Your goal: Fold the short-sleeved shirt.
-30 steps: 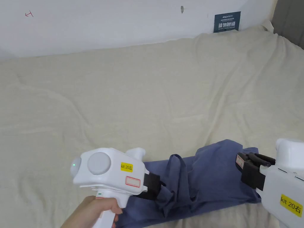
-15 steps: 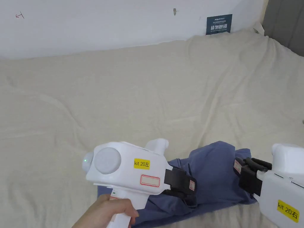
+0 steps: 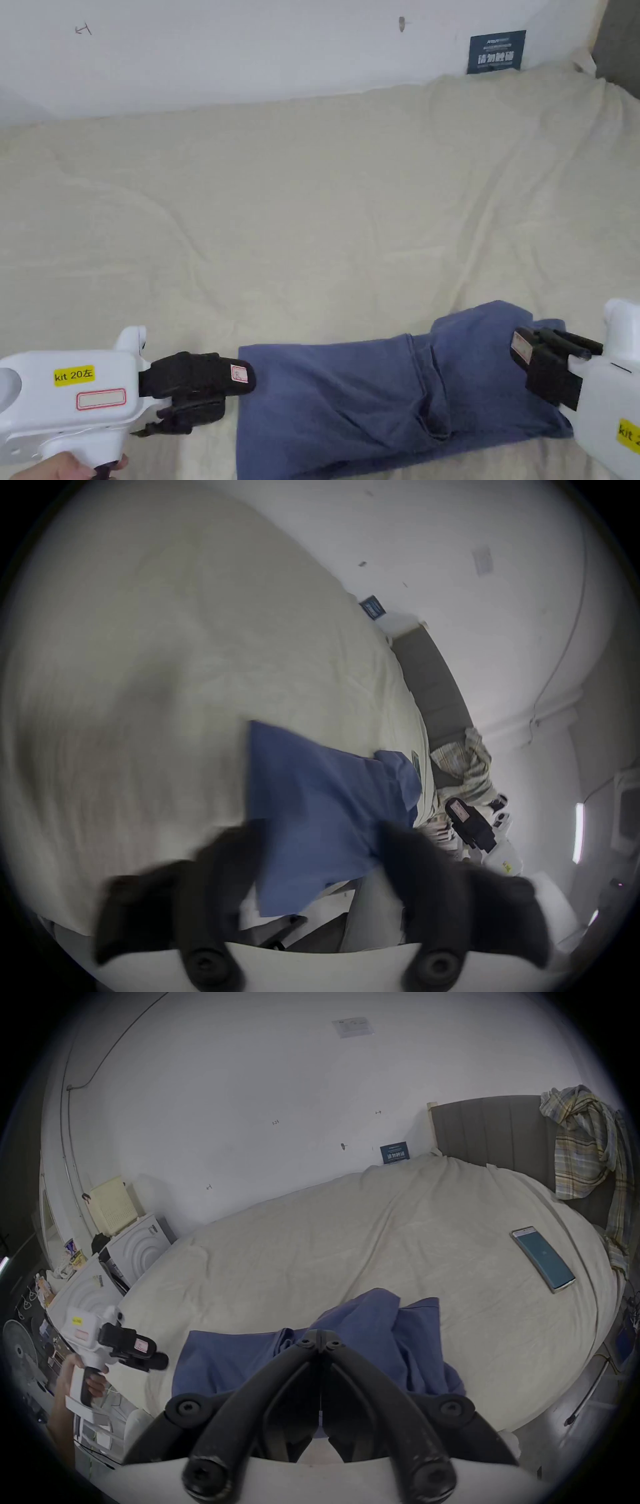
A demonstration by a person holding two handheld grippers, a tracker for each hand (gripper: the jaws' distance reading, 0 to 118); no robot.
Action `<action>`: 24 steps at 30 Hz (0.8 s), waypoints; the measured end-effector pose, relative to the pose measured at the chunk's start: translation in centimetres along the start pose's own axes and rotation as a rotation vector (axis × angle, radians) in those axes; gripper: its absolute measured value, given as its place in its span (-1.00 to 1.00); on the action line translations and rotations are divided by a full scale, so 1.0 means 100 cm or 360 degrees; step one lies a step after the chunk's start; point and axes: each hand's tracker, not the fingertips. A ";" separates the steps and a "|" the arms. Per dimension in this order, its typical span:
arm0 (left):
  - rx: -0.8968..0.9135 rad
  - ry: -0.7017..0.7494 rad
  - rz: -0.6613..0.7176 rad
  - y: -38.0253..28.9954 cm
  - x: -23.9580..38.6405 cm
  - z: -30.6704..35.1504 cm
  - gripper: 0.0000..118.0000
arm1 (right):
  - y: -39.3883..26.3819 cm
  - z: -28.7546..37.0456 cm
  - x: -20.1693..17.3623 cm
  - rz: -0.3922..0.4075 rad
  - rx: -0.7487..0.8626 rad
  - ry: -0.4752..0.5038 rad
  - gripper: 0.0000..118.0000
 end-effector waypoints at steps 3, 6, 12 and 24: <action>-0.0016 -0.0075 0.0098 -0.008 -0.017 -0.009 0.85 | -0.001 -0.004 -0.008 0.0000 -0.0027 0.0032 -1.00; -0.0052 -0.0210 0.0173 -0.012 -0.025 -0.029 0.85 | -0.004 -0.007 -0.016 0.0051 -0.0059 0.0022 -1.00; -0.0115 -0.0521 0.0174 -0.005 -0.020 -0.079 0.81 | -0.007 -0.017 -0.017 0.0013 -0.0149 0.0062 -1.00; -0.0217 -0.0228 0.0082 0.010 -0.032 -0.075 -0.80 | -0.005 -0.019 -0.011 -0.0029 -0.0134 0.0095 -1.00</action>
